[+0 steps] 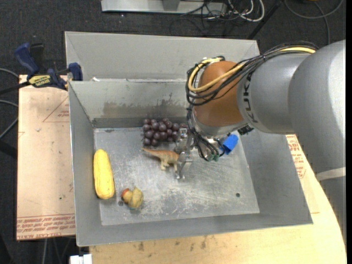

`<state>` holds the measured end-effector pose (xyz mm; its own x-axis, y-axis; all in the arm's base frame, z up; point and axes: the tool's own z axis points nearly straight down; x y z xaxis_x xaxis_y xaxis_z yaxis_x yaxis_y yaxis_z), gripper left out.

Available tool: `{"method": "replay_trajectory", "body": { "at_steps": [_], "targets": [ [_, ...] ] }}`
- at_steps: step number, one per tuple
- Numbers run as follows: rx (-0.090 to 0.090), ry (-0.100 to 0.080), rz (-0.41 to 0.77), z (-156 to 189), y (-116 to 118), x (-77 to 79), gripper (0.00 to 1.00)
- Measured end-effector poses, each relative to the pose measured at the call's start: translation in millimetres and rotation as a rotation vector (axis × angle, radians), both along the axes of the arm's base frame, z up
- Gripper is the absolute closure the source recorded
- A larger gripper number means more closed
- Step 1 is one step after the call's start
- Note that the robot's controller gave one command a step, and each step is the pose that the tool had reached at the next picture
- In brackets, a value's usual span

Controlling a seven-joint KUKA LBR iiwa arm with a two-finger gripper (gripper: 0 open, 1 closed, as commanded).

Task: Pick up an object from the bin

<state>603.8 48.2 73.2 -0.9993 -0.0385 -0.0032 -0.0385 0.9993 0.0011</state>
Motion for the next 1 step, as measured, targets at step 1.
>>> {"method": "replay_trajectory", "body": {
  "at_steps": [1],
  "targets": [
    [0.001, -0.003, -0.036, 143.5, 17.0, 20.6, 1.00]
  ]
}}
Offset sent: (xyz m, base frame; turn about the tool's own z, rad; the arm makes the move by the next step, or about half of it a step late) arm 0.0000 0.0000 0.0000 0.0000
